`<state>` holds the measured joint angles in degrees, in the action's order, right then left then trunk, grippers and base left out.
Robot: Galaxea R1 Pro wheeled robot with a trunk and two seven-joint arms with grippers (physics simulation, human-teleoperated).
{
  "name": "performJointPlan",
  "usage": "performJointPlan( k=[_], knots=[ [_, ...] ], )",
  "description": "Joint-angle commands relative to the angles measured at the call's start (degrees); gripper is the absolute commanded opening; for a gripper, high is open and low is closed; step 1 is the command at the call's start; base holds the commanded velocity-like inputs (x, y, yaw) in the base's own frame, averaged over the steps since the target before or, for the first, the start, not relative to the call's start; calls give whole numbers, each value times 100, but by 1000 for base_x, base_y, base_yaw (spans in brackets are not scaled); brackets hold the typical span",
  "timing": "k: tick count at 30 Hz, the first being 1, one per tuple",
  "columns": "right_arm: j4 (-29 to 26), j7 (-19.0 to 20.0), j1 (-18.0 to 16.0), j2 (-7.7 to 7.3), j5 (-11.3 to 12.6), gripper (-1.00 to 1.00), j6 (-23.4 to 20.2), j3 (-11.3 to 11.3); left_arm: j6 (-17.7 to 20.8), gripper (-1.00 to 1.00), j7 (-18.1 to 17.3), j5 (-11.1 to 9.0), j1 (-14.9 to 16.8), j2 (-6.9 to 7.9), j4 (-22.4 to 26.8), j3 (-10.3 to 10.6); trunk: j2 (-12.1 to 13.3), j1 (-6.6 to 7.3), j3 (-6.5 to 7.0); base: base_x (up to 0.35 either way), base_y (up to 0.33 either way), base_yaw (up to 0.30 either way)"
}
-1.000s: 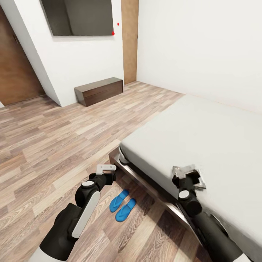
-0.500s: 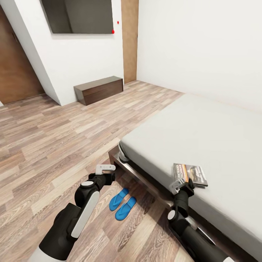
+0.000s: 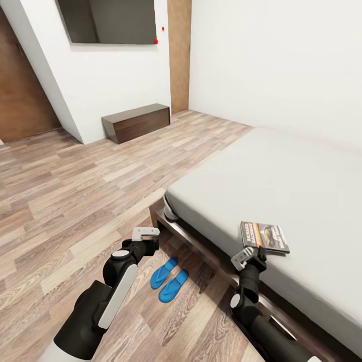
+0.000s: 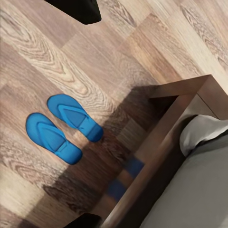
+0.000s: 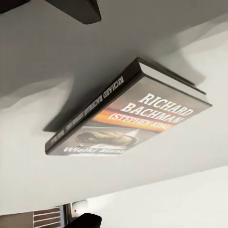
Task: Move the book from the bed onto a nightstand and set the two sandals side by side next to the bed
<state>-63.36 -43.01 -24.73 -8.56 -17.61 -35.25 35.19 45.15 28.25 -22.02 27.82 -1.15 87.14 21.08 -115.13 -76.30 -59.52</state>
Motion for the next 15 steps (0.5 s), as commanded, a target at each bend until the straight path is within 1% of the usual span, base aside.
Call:
performJointPlan(
  k=[1, 7, 12, 15],
  knots=[
    [0, -14, -5, -5, -22, 100, -36, 19, 12, 100, 58, -58, 4, 0, 5, 7, -44, -22, -23, 0, 0, 0],
    [15, -15, -5, -5, -32, 100, -35, 23, 12, 100, 58, -52, 4, 0, 6, 10, -284, -154, -130, 0, 0, 0],
    [29, -22, -5, -5, -39, 100, -35, 23, 12, 100, 58, -52, 4, -6, 7, 10, -284, -154, -130, 0, 0, 0],
    [32, -23, -5, -5, -40, 100, -35, 23, 12, 100, 58, -53, 4, -8, 6, 10, -405, -220, -184, 0, 0, 0]
  ],
)
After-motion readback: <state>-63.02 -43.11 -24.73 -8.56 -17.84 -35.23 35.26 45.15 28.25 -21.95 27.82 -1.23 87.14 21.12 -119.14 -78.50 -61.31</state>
